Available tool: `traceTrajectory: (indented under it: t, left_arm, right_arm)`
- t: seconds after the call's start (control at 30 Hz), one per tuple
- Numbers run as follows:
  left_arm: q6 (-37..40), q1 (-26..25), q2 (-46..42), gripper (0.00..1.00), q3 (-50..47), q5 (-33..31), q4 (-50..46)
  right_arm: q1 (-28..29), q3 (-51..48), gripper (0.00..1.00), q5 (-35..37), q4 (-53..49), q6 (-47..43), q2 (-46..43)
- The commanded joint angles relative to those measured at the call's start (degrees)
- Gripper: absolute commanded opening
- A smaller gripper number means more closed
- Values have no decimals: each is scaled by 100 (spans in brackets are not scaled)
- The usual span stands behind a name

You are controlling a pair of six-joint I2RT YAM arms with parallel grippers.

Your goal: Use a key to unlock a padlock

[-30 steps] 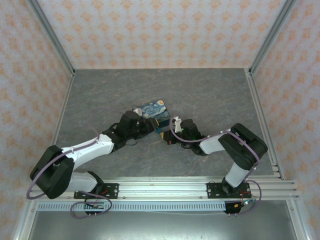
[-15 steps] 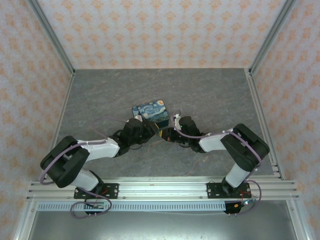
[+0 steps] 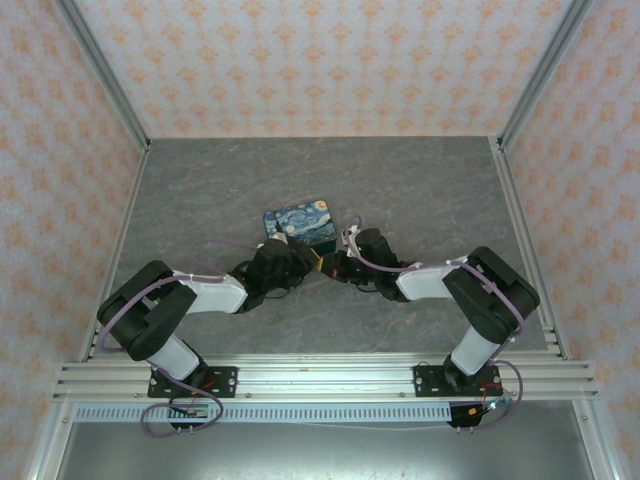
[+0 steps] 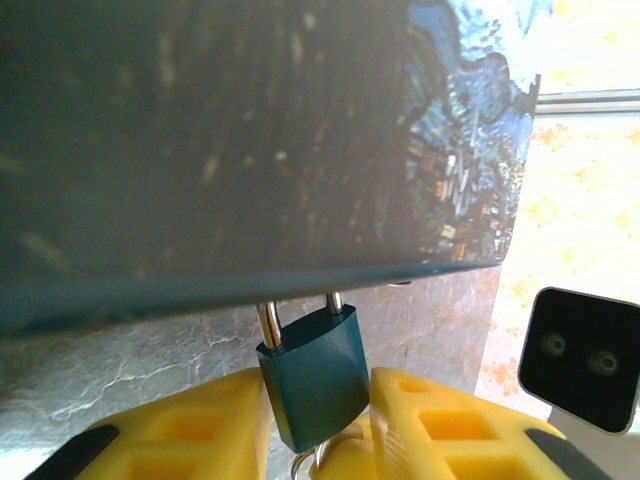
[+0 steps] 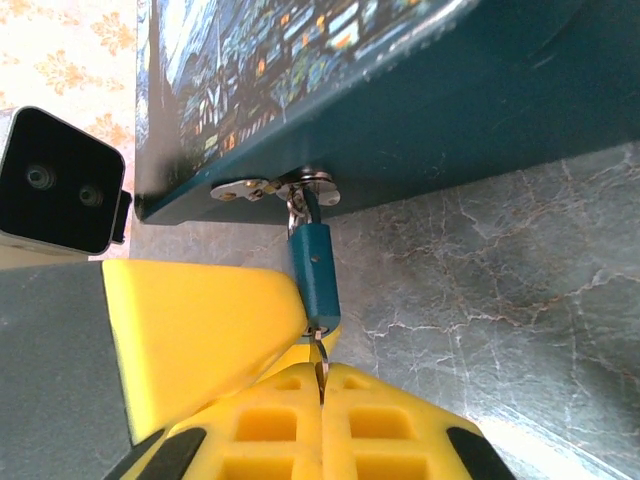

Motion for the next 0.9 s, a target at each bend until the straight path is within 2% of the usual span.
traceTrajectory:
  t: [0.0,0.17,0.37,0.5,0.6,0.77,0.87]
  left_arm:
    - [-202,-44,55,29,122,-356,208]
    - [-321,-44,-17,19,73,-503,189]
    - [-306,-45,-217,7,94,-540,-31]
    - [-319,-44,-333,1,144,-488,-108]
    - [-318,-45,-453,0,209,-466,-239]
    - [-398,-45,-581,0,361,-353,-488]
    - [-485,-45,-621,0,396,-287,-496]
  right_arm:
    - [13,185,0,-190,153,102,-86]
    - [9,180,1,-202,176,63,-147]
    - [-11,36,28,227,-211,-492,-552]
    - [-13,-88,41,976,-1130,-1536,-1239]
    - [14,-249,49,1561,-1759,-2454,-1990]
    - [31,-393,50,2007,-2412,-3883,-3063]
    - [44,-293,51,2203,-2735,-4760,-3376]
